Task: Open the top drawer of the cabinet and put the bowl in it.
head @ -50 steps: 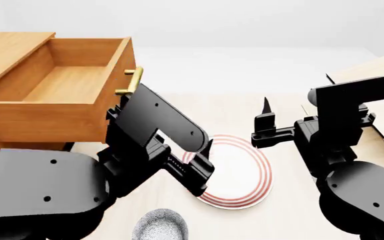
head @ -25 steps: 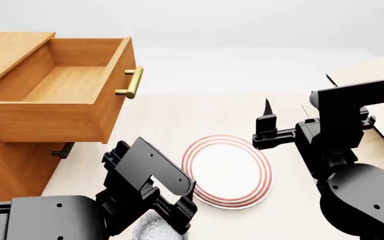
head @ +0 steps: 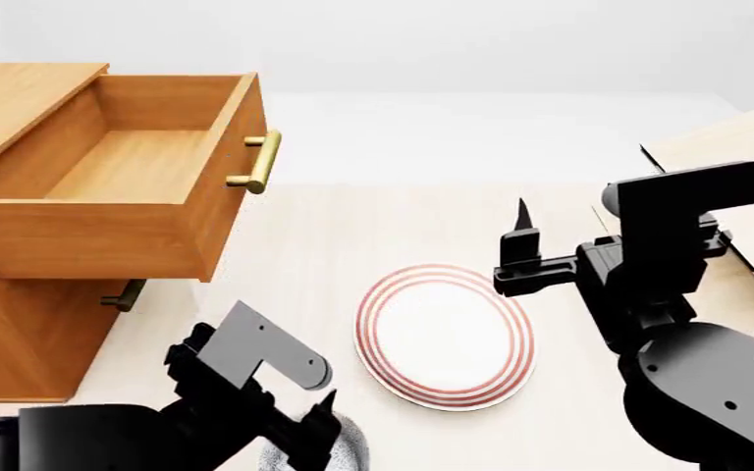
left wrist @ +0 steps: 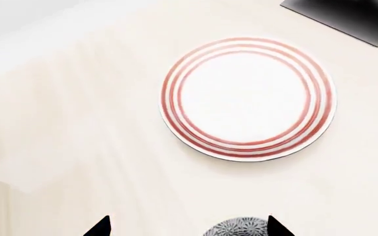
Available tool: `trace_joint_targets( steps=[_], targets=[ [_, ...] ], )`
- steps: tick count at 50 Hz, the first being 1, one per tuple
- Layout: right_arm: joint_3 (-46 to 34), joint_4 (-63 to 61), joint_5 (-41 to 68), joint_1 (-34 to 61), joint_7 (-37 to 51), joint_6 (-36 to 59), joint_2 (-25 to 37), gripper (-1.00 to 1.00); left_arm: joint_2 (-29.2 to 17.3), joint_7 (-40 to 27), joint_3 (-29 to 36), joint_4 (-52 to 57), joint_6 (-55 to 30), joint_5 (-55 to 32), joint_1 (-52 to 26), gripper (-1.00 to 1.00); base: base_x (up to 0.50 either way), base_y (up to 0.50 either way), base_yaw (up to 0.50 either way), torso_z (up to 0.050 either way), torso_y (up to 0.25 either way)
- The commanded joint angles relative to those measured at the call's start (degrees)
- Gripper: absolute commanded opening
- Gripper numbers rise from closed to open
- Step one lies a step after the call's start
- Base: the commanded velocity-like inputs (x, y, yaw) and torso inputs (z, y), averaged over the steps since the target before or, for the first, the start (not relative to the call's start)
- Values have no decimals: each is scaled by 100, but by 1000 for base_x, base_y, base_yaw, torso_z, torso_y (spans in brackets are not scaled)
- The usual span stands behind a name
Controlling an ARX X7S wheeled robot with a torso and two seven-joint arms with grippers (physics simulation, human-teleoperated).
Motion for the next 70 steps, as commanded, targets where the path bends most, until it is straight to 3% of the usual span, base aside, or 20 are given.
trace_joint_targets(
  steps=[1, 17, 46, 70],
  targets=[
    [-12, -13, 31, 42, 32, 37, -1, 100, -134, -295, -202, -141, -255, -492, 151, 100, 0, 0, 0, 0, 0],
    [-50, 15, -35, 1, -27, -53, -1, 100, -307, -1034, -320, -414, -791, -1561, -178, 100, 0, 0, 0, 0, 0],
    [-80, 165, -129, -100, -115, -197, 12, 100, -179, -212, 631, -1611, -469, -525, -692, 100, 0, 0, 0, 0, 0],
    [-136, 295, -231, -152, -187, -310, -4, 100, 22, 353, 1349, -2209, -101, 101, -660, 100, 0, 0, 0, 0, 0]
  ],
)
